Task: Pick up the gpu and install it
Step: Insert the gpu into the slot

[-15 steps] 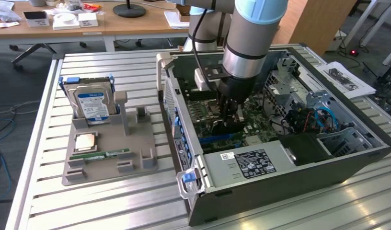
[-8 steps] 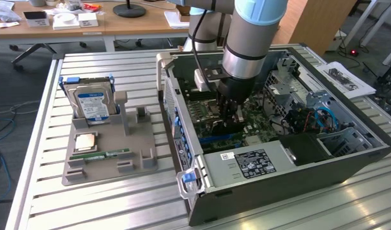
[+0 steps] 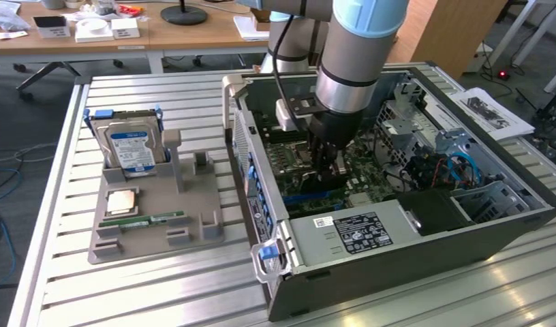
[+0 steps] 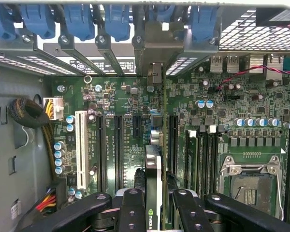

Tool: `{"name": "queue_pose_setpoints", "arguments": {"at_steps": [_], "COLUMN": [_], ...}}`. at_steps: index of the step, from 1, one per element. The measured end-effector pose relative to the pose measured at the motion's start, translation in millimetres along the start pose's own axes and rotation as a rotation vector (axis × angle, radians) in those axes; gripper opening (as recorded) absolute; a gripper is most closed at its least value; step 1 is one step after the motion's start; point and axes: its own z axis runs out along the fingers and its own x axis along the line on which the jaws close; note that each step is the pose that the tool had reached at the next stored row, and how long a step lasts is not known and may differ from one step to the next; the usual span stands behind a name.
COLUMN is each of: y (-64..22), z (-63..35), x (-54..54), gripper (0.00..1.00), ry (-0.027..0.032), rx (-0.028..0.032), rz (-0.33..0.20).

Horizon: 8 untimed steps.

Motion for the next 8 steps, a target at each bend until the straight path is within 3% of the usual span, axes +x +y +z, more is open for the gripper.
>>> {"name": "queue_pose_setpoints", "arguments": {"at_steps": [8], "y": [0.5], "z": [2.2], "x": [0.0], "gripper": [0.27], "ry": [-0.0002], "rx": [0.0006], "rz": [0.000]}}
